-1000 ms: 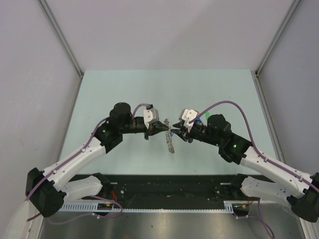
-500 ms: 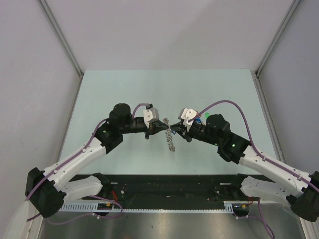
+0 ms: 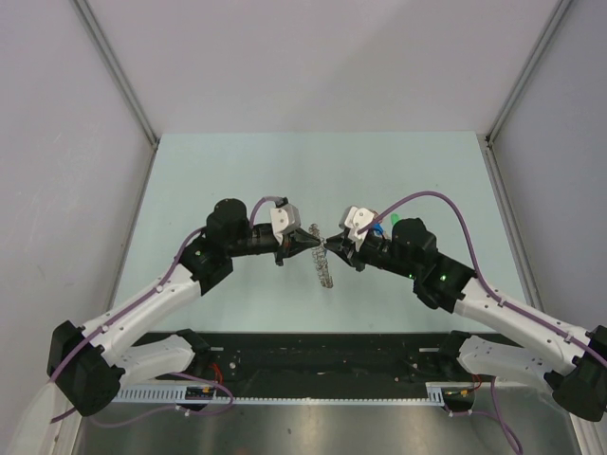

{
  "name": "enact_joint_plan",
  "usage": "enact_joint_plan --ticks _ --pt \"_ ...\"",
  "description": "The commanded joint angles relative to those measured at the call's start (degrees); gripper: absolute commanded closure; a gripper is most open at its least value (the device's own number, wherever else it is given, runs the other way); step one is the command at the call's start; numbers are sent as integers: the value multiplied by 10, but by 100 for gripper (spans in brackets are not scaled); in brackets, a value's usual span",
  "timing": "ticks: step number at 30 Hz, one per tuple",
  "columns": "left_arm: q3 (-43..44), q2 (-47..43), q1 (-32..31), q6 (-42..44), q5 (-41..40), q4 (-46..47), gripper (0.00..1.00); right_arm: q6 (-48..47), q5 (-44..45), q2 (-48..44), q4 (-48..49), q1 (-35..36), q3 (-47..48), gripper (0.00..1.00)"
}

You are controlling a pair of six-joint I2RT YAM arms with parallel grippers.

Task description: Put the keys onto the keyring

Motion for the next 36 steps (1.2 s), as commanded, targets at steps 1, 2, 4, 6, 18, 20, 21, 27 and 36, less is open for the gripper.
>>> enact_joint_plan --ticks 1,2,4,6,18,20,21,27,36 --pt "2 -19 -1 -13 1 52 100 0 6 3 23 4 -4 81" --pt "1 -19 -1 -13 2 52 99 0 5 4 21 3 -4 81" --pt "0 -20 -1 -15 2 54 99 -1 2 3 22 3 -4 81" --pt "0 -21 -1 -16 1 57 99 -2 2 5 22 3 -4 81" --pt "-33 -45 -1 -52 -50 114 100 -7 0 2 23 13 -5 100" --pt "-37 -50 -1 -63 -59 138 100 -9 3 2 26 19 -5 100" --pt "-42 -54 -1 -78 -66 148 100 -10 7 2 30 23 -5 100" --pt "-62 -58 -4 -138 -82 223 100 -20 19 5 42 43 -4 100" --pt "-81 -51 -10 -199 -87 280 90 -55 39 -12 38 48 -2 100"
